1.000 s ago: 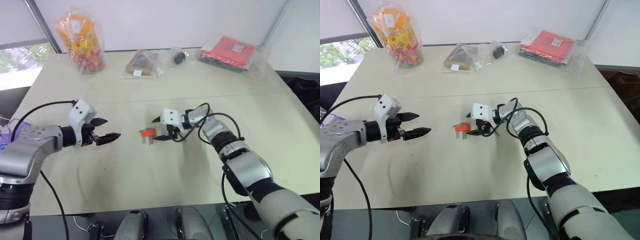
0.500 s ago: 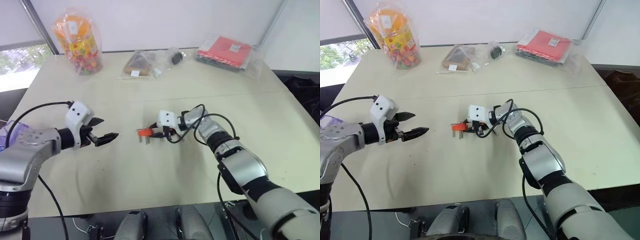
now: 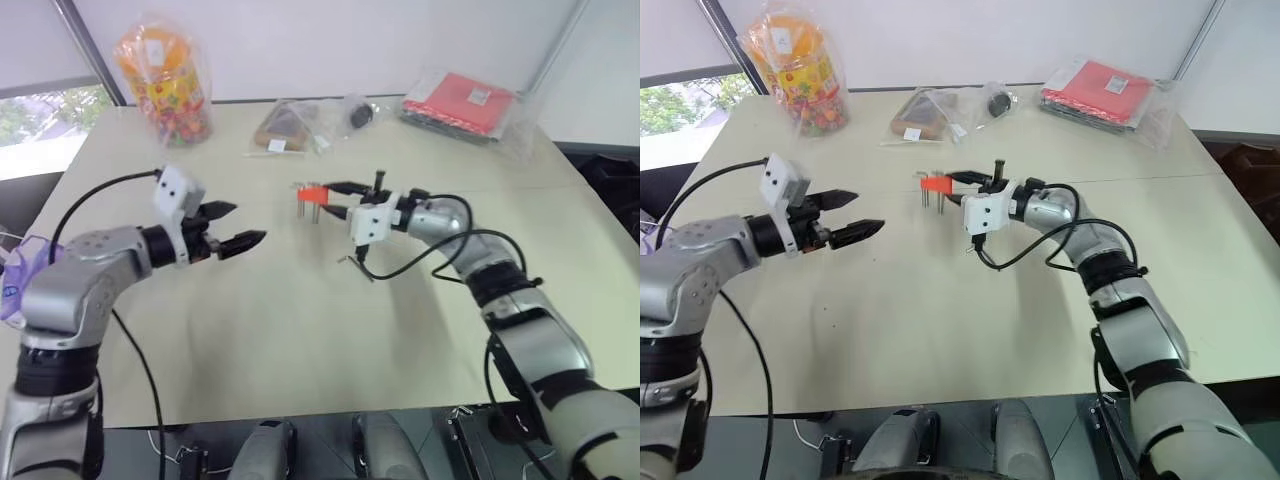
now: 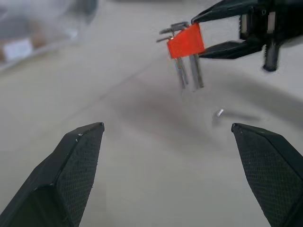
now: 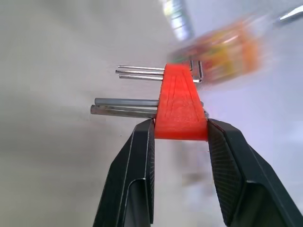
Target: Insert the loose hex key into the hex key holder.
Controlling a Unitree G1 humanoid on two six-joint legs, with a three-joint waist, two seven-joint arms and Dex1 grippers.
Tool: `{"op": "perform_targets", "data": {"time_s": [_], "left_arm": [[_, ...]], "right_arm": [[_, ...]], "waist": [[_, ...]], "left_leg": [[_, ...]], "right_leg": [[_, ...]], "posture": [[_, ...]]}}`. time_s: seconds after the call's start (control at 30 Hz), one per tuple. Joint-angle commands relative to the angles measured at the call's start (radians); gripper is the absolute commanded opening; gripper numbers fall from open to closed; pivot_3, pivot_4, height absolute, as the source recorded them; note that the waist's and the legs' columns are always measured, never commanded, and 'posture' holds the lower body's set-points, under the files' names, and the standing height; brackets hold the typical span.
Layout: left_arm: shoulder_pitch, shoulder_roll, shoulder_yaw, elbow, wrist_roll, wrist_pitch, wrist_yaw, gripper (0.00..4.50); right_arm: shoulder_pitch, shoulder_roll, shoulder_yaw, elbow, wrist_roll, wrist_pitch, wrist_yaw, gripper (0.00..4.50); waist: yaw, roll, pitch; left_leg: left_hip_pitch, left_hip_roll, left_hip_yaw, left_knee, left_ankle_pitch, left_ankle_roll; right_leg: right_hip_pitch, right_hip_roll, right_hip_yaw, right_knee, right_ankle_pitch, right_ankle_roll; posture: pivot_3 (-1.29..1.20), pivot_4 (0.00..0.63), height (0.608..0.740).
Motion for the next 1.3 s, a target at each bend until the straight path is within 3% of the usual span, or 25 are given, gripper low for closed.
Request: {"op": "perform_targets", "data": {"time_s": [0.03, 0.23, 0.73, 0.83, 1.07, 1.3], "left_arm": [[-0.093, -0.046, 0.035, 0.029, -0.083, -0.023, -0.032, 4.5], [-0.221, -0.084, 0.003, 0.128, -0.114, -0.031, -0.107, 4.5], [-0.263, -0.141, -0.025, 0.153, -0.148, 0.002, -0.126, 4.5], [-0.253, -0.144, -0.025, 0.141, -0.152, 0.003, -0.122, 3.67], [-0.226, -0.147, -0.024, 0.121, -0.161, 0.004, -0.103, 0.24], [-0.216, -0.151, -0.031, 0.115, -0.165, 0.001, -0.089, 0.26]], "right_arm": [[0.041, -0.038, -0.049, -0.228, -0.071, -0.035, -0.107, 1.02], [0.122, -0.063, -0.077, -0.44, -0.09, -0.009, -0.154, 1.02], [0.12, -0.071, -0.056, -0.529, -0.071, 0.053, -0.13, 1.02], [0.117, -0.074, -0.052, -0.527, -0.066, 0.05, -0.121, 1.02], [0.116, -0.08, -0.046, -0.518, -0.059, 0.04, -0.107, 1.02], [0.112, -0.08, -0.048, -0.518, -0.044, 0.048, -0.093, 1.02]], "waist": [[0.0, 0.0, 0.0], [-0.005, 0.0, 0.0], [-0.001, 0.0, 0.0], [-0.001, 0.0, 0.0], [-0.001, 0.0, 0.0], [-0.001, 0.0, 0.0]], "left_leg": [[0.0, 0.0, 0.0, 0.0, 0.0, 0.0], [0.0, 0.001, 0.001, 0.0, 0.0, 0.0], [0.0, 0.0, 0.001, 0.001, 0.0, 0.0], [0.0, 0.0, 0.001, 0.001, 0.0, 0.0], [0.0, 0.0, 0.001, 0.001, 0.0, 0.0], [0.0, 0.0, 0.001, 0.001, 0.0, 0.0]], "right_leg": [[0.0, 0.0, 0.0, 0.0, 0.0, 0.0], [0.0, 0.001, 0.001, 0.0, 0.0, 0.0], [0.001, 0.001, 0.001, 0.0, 0.0, 0.0], [0.001, 0.001, 0.001, 0.0, 0.0, 0.0], [0.001, 0.001, 0.001, 0.0, 0.0, 0.0], [0.001, 0.001, 0.001, 0.0, 0.0, 0.0]], "posture": [[0.0, 0.15, 0.74], [0.0, 0.15, 0.74], [0.0, 0.15, 0.74], [0.0, 0.15, 0.74], [0.0, 0.15, 0.74], [0.0, 0.15, 0.74]]}}
